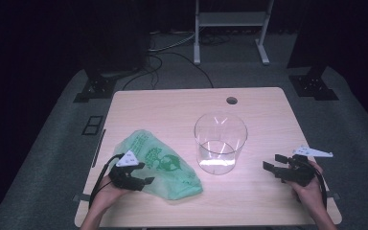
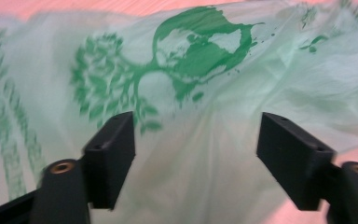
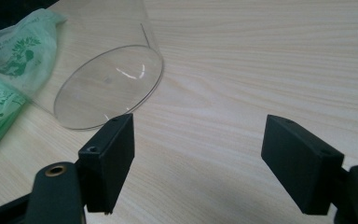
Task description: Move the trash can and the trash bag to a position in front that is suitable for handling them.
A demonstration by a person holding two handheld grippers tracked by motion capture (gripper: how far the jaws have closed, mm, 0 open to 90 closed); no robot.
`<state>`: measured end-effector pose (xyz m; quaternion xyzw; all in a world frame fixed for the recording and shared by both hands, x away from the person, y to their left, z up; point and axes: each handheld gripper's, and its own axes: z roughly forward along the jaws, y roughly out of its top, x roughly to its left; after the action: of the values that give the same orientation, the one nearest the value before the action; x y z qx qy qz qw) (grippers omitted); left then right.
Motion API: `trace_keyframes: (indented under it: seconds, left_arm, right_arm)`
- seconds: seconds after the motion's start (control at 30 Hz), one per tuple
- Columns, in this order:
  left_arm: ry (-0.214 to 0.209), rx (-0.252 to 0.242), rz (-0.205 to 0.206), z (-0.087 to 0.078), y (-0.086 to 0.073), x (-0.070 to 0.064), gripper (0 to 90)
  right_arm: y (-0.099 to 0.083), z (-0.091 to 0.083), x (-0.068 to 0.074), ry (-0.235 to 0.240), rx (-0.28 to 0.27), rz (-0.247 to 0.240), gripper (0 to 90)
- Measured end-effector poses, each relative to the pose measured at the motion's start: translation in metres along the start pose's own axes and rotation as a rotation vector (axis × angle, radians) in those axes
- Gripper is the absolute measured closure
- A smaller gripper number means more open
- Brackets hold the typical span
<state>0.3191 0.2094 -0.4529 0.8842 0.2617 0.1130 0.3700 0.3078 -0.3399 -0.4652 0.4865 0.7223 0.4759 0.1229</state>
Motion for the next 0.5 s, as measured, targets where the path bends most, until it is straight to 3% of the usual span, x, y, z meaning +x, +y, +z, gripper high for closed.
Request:
trace_keyframes:
  seconds: [0.3, 0.33, 0.5]
  left_arm:
    - [-0.068, 0.096, 0.085, 0.032, 0.010, 0.016, 25.3]
    - [-0.069, 0.085, 0.086, 0.033, 0.010, 0.015, 26.0]
    - [-0.065, 0.055, 0.082, 0.033, 0.011, 0.016, 45.9]
  right_arm:
    - [0.000, -0.002, -0.001, 0.007, -0.004, -0.004, 25.0]
    - [0.000, -0.002, -0.002, 0.006, -0.004, -0.003, 25.0]
    - [0.000, -0.002, -0.001, 0.007, -0.005, -0.006, 25.1]
